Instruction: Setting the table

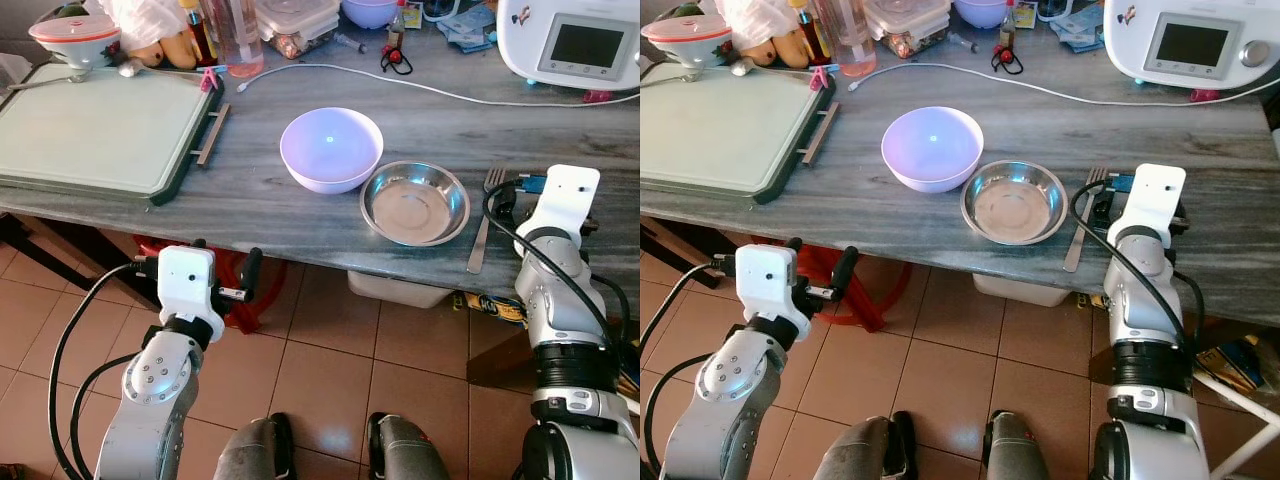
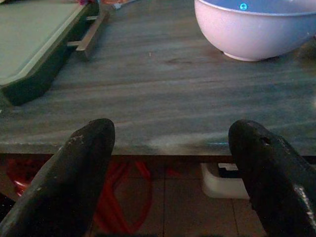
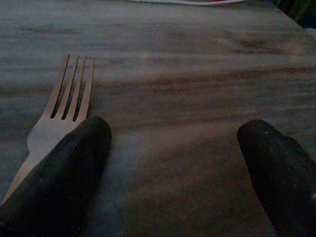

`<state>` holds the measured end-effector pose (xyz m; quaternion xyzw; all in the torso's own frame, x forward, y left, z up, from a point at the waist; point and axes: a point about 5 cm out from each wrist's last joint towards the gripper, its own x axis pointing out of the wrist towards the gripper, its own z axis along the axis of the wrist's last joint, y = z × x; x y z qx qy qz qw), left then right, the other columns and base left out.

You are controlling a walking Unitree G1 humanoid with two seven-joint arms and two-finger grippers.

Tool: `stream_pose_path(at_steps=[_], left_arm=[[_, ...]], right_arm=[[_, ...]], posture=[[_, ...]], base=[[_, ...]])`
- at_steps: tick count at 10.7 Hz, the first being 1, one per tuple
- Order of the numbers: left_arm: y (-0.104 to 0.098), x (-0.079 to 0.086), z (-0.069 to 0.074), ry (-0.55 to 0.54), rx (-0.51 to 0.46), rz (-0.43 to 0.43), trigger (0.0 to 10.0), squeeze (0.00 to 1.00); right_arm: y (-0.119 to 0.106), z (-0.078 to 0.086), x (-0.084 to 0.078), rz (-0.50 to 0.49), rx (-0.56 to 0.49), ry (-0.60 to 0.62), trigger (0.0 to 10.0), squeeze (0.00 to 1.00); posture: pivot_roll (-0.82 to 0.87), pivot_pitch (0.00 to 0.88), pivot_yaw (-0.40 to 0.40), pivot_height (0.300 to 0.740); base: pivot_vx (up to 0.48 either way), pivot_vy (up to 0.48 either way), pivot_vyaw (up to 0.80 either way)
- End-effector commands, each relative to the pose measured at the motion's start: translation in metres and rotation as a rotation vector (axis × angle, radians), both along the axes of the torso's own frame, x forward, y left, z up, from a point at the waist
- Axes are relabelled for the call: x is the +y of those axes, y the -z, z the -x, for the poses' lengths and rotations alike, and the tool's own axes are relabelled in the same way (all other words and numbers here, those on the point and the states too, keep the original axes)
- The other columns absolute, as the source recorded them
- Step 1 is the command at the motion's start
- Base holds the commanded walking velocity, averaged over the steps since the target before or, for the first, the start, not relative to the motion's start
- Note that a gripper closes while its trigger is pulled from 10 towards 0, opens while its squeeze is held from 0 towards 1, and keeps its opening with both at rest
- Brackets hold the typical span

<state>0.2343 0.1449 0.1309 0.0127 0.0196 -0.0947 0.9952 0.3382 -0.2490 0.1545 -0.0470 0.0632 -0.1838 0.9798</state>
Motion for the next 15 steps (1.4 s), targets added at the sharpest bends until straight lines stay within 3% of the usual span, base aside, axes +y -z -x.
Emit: stream_pose_path(at_steps=[1,4,15], left_arm=[[-0.001,0.001,0.002,0.009,0.002,0.002,10.0,0.0],[-0.001,0.0,0.001,0.007,0.003,0.006,10.0,0.0],[0.0,-0.002,0.0,0.01,0.004,0.009,10.0,0.0]], right_arm=[[0.015,0.0,0.01,-0.033,0.074,-0.055,10.0,1.0],[0.012,-0.004,0.021,-0.022,0.064,-0.146,10.0,1.0],[0.012,-0.005,0.036,-0.035,0.042,-0.275,10.0,1.0]], posture=[[0.0,0.228,0.081,0.74],[0.0,0.225,0.077,0.74],[-0.01,0.222,0.075,0.74]], base=[[0.0,0.0,0.0],[0.0,0.0,0.0],[0.0,0.0,0.0]])
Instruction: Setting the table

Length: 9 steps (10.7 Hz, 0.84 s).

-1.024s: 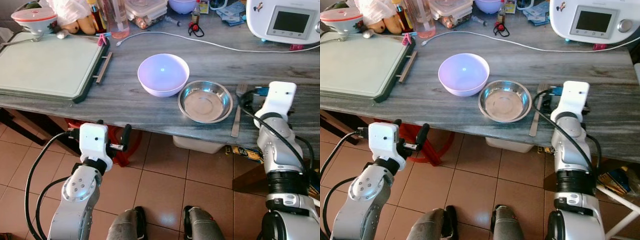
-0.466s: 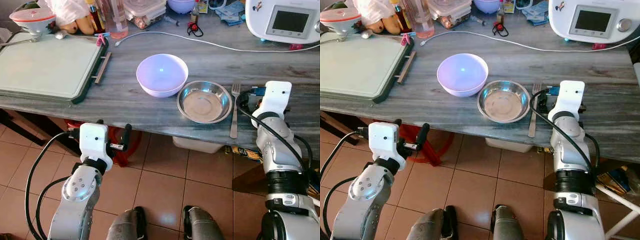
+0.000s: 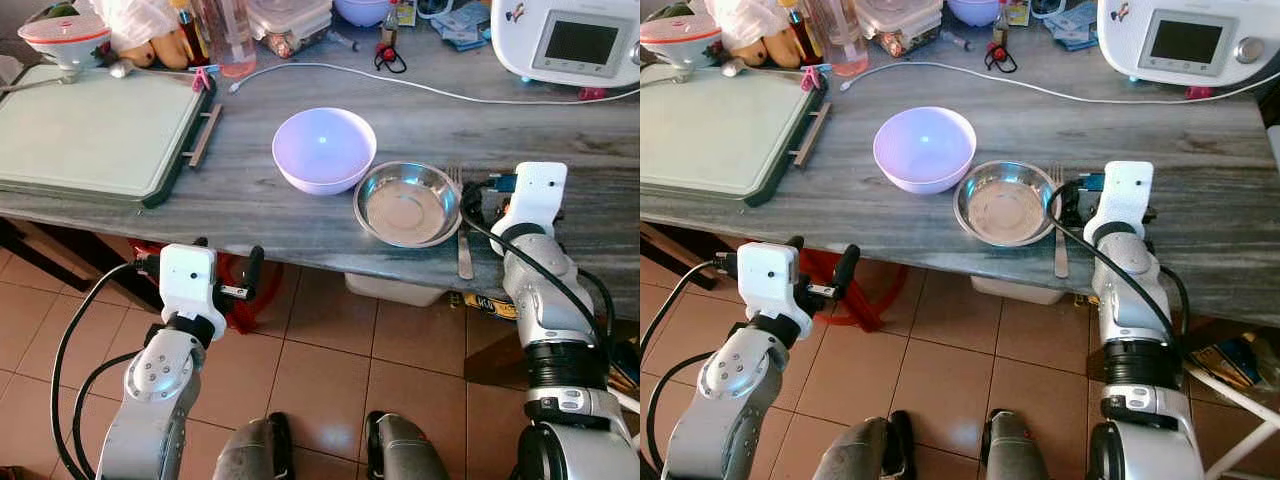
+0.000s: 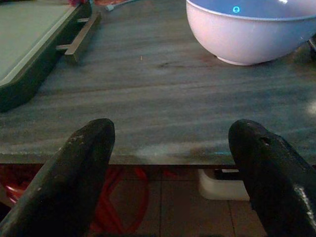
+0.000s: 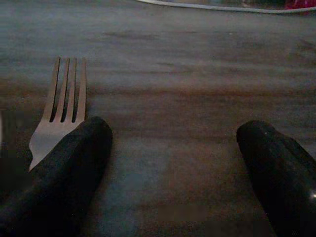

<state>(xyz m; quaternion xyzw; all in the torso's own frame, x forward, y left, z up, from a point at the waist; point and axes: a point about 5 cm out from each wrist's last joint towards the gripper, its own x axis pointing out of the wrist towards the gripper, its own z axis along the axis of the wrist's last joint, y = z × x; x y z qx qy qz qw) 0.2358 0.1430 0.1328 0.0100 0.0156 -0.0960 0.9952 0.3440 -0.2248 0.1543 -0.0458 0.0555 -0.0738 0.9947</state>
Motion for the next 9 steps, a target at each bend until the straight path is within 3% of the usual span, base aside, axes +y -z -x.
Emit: stream_pose_path(at_steps=[1,5,6,7,9], left_arm=[[0.002,0.0,0.001,0.006,0.01,0.004,10.0,0.0],[-0.001,0.001,0.002,0.011,-0.009,0.015,10.0,0.0],[-0.002,0.002,0.002,0.018,-0.017,0.013,10.0,0.0],[-0.001,0.002,0.001,0.022,-0.016,0.019,10.0,0.0],[0.0,-0.001,-0.002,0.035,-0.013,0.023,10.0,0.0]], right_arm=[[0.009,0.003,0.009,0.01,0.038,-0.045,10.0,1.0],[-0.009,0.038,-0.007,0.054,-0.056,0.108,10.0,1.0],[-0.009,0.059,-0.015,0.06,-0.064,0.192,10.0,1.0],[-0.007,0.071,-0.017,0.051,-0.061,0.237,10.0,1.0],[0.015,0.083,-0.004,-0.019,0.056,0.221,10.0,1.0]], posture=[[-0.01,0.222,0.075,0.74],[-0.02,0.201,0.058,0.74],[-0.03,0.19,0.056,0.74],[-0.04,0.176,0.057,0.74],[-0.05,0.155,0.054,0.74]], base=[[0.0,0.0,0.0],[0.0,0.0,0.0],[0.0,0.0,0.0],[0.0,0.0,0.0],[0.0,0.0,0.0]])
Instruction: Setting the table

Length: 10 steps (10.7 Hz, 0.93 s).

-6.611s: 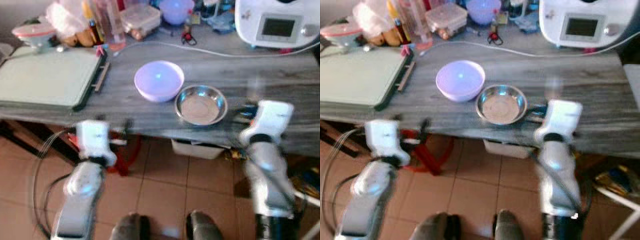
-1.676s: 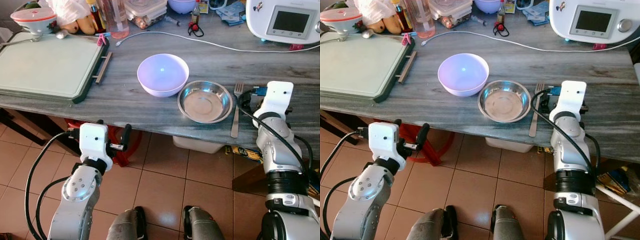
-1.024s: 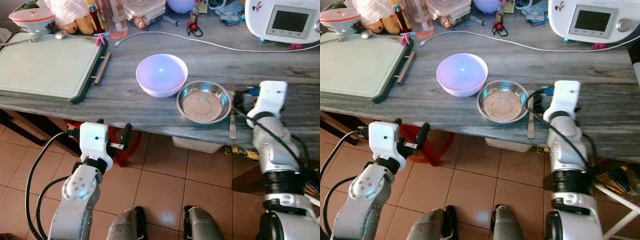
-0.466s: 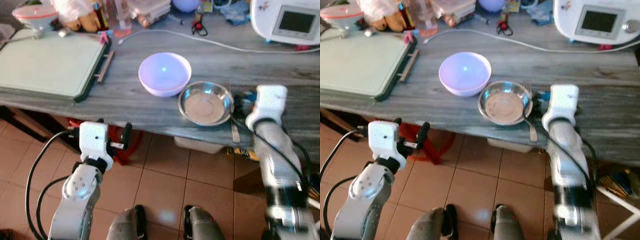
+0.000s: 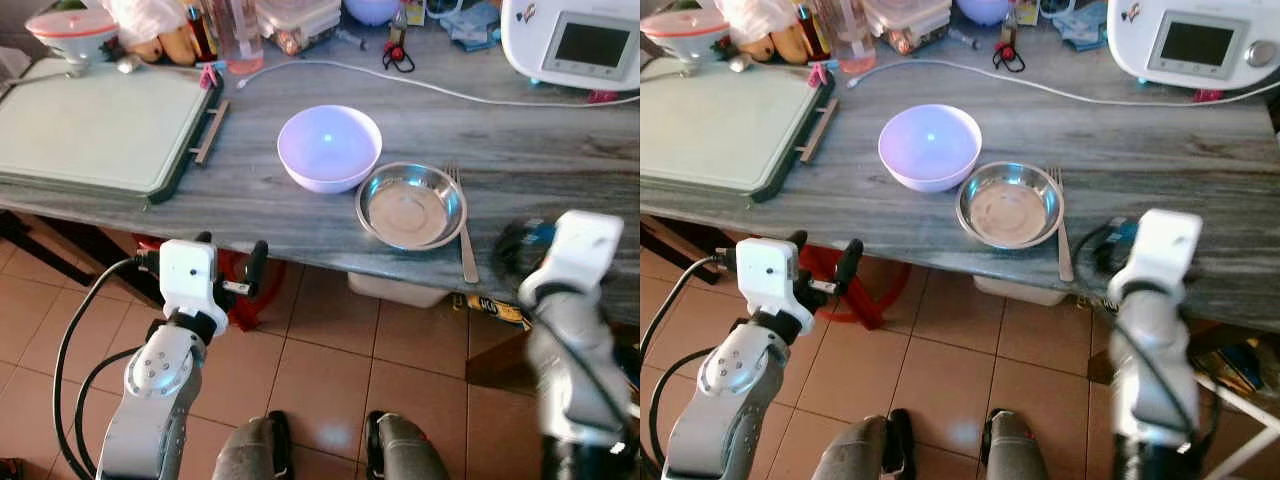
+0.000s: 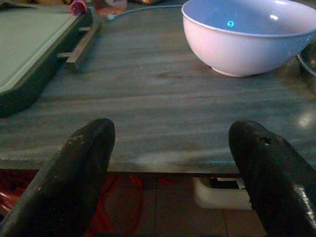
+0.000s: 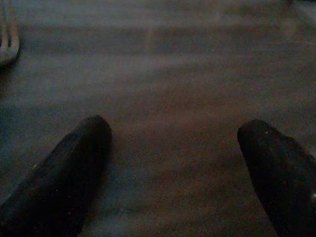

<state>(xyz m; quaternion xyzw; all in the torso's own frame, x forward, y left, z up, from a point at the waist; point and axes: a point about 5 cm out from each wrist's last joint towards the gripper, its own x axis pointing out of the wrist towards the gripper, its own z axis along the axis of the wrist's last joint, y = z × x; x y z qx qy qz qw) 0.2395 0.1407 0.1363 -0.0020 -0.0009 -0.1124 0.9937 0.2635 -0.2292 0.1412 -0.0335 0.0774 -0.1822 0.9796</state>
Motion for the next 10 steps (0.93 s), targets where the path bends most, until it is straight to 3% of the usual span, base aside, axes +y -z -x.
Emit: stream_pose_path(at_steps=[1,6,10], left_arm=[[0.004,0.001,0.001,0.004,0.015,-0.002,10.0,0.0],[0.01,0.003,0.005,-0.008,0.053,0.003,10.0,0.0],[0.011,0.002,0.005,-0.007,0.06,0.008,10.0,0.0]], right_arm=[[0.01,0.005,0.003,-0.02,0.058,-0.001,10.0,1.0],[0.029,0.007,0.026,-0.01,0.191,-0.155,10.0,0.98],[0.03,0.009,0.036,-0.013,0.216,-0.236,10.0,0.98]], posture=[[-0.05,0.153,0.052,0.74],[-0.04,0.18,0.048,0.74],[-0.04,0.186,0.046,0.74]], base=[[0.0,0.0,0.0],[0.0,0.0,0.0],[0.0,0.0,0.0]])
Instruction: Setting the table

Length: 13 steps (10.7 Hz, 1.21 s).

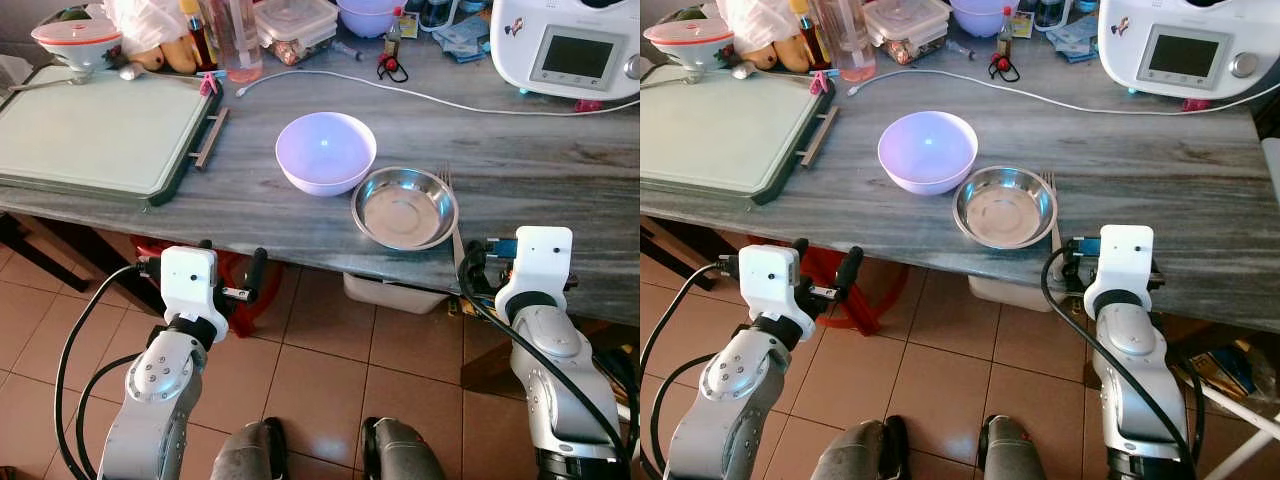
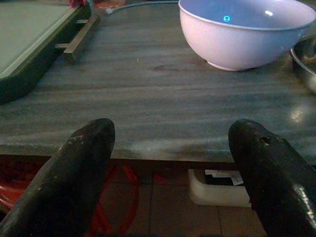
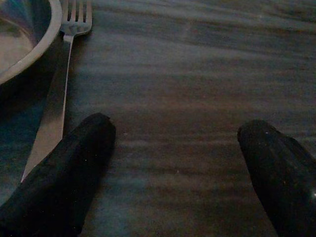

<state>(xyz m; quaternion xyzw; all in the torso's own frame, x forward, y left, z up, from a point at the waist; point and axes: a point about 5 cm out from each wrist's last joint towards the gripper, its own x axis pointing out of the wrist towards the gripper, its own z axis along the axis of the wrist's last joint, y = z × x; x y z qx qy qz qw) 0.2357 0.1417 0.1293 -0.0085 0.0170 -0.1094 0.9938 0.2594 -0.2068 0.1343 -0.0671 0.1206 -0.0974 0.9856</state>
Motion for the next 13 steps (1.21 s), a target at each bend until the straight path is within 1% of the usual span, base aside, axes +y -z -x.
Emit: stream_pose_path(at_steps=[1,3,4,5,7,9,10,11,13], left_arm=[[0.004,0.001,0.001,-0.001,0.024,-0.001,10.0,0.0],[0.004,0.001,0.0,-0.001,0.024,-0.001,10.0,0.0],[0.005,0.001,0.0,-0.003,0.024,-0.002,10.0,0.0],[0.005,0.001,0.0,-0.003,0.024,-0.001,10.0,0.0],[0.005,0.001,0.0,-0.003,0.024,-0.001,10.0,0.0],[0.004,0.0,-0.001,-0.002,0.021,-0.002,10.0,0.0],[0.004,0.001,-0.001,-0.005,0.019,-0.001,10.0,0.0],[0.004,0.001,-0.001,-0.007,0.018,-0.001,10.0,0.0],[0.004,0.003,-0.001,-0.016,0.013,0.004,10.0,0.0]], right_arm=[[0.022,0.004,0.015,-0.05,0.116,-0.068,10.0,0.98],[0.021,0.0,0.017,-0.06,0.108,-0.076,10.0,0.98],[0.017,-0.002,0.022,-0.081,0.081,-0.101,10.0,0.98],[0.018,-0.003,0.021,-0.078,0.088,-0.094,10.0,0.98],[0.017,-0.005,0.022,-0.094,0.074,-0.095,10.0,0.98],[0.015,-0.009,0.024,-0.089,0.063,-0.103,10.0,0.97],[0.014,-0.007,0.022,-0.074,0.049,-0.098,10.0,0.98],[0.008,-0.003,0.019,-0.056,0.01,-0.087,10.0,0.98],[-0.003,0.007,0.02,-0.02,-0.069,-0.1,10.0,0.98]], posture=[[-0.04,0.184,0.046,0.74],[-0.04,0.182,0.046,0.74],[-0.04,0.182,0.046,0.74],[-0.04,0.181,0.046,0.74],[-0.04,0.18,0.048,0.74],[-0.04,0.177,0.048,0.74],[-0.04,0.176,0.047,0.74],[-0.04,0.175,0.047,0.74],[-0.04,0.167,0.049,0.74]], base=[[0.0,0.0,0.0],[0.0,0.0,0.0],[0.0,0.0,0.0],[0.0,0.0,0.0],[0.0,0.0,0.0],[0.0,0.0,0.0],[0.0,0.0,0.0],[0.0,0.0,0.0],[0.0,0.0,0.0]])
